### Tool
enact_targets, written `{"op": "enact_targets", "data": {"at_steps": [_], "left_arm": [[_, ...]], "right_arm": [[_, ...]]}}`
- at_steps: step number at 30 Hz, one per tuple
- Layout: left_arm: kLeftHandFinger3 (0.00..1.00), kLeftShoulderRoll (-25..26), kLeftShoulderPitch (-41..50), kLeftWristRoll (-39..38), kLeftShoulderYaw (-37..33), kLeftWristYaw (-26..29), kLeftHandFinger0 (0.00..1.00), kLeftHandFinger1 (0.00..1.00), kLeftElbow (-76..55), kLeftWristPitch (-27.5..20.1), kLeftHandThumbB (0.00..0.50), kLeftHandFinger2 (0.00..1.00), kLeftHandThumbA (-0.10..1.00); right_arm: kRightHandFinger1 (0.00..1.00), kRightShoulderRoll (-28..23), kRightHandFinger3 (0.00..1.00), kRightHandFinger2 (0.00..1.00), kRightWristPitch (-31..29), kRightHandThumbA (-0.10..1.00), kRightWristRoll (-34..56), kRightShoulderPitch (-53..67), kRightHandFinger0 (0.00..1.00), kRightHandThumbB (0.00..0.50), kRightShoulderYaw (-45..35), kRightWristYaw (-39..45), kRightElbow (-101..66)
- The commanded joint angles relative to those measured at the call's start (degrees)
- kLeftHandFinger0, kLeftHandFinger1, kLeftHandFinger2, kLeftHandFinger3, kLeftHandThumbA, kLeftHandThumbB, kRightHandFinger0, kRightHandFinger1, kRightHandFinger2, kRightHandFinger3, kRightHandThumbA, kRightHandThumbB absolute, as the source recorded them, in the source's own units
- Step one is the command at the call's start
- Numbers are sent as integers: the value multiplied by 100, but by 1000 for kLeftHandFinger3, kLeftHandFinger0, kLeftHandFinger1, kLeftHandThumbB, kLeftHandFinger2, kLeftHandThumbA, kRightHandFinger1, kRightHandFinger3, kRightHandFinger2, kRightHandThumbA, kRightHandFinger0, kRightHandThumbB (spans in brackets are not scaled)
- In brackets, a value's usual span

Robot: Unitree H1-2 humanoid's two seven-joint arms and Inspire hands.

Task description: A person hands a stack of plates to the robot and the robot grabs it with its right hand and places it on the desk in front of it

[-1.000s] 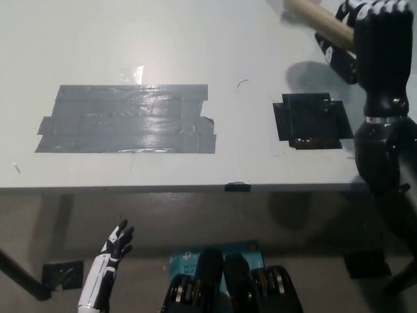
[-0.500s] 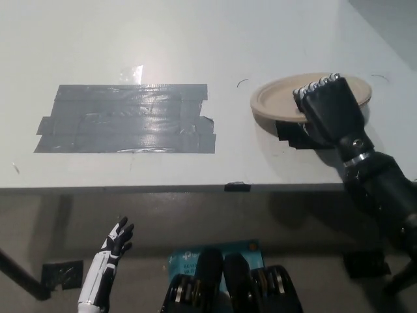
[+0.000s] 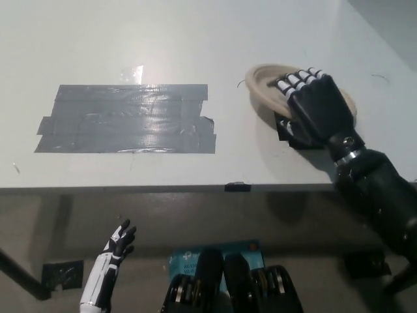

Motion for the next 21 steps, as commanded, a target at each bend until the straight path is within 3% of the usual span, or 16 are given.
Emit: {"op": "enact_targets", "data": {"at_steps": [1, 5, 8, 13, 18, 20, 21], "left_arm": [[1000, 79, -119, -58, 9, -99, 1000, 1000, -238, -79, 258, 1000, 1000], [1000, 85, -135, -8, -1, -85, 1000, 1000, -283, -54, 255, 1000, 1000], [1000, 106, -153, -20, -4, -105, 1000, 1000, -240, -128, 234, 1000, 1000], [1000, 114, -165, -27, 6, -109, 1000, 1000, -273, -65, 239, 1000, 1000], [1000, 106, -207, -30, 23, -90, 1000, 1000, -257, -48, 234, 1000, 1000], [1000, 109, -217, -43, 26, -95, 1000, 1000, -214, -83, 239, 1000, 1000], [1000, 109, -215, -42, 25, -94, 1000, 1000, -217, -79, 240, 1000, 1000]], "right_arm": [[1000, -1152, 1000, 1000, 1740, 889, 4804, -665, 1000, 500, -939, 4960, -3972], [1000, -1535, 1000, 1000, 2620, 858, 6324, -979, 1000, 500, -1166, 5835, -4793], [1000, -1769, 1000, 1000, 2858, 835, 7214, -1092, 1000, 500, -1302, 6178, -5118], [1000, -2140, 1000, 1000, 2847, 844, 8451, -1230, 1000, 500, -1405, 6672, -5510], [1000, -2092, 1000, 1000, 2628, 840, 9356, -1167, 1000, 500, -1613, 6609, -5725], [1000, -1924, 1000, 1000, 2394, 1000, 10158, -1008, 1000, 500, -1829, 6504, -5811], [1000, -1859, 1000, 1000, 2449, 1000, 10422, -956, 1000, 500, -1921, 6407, -5864]]}}
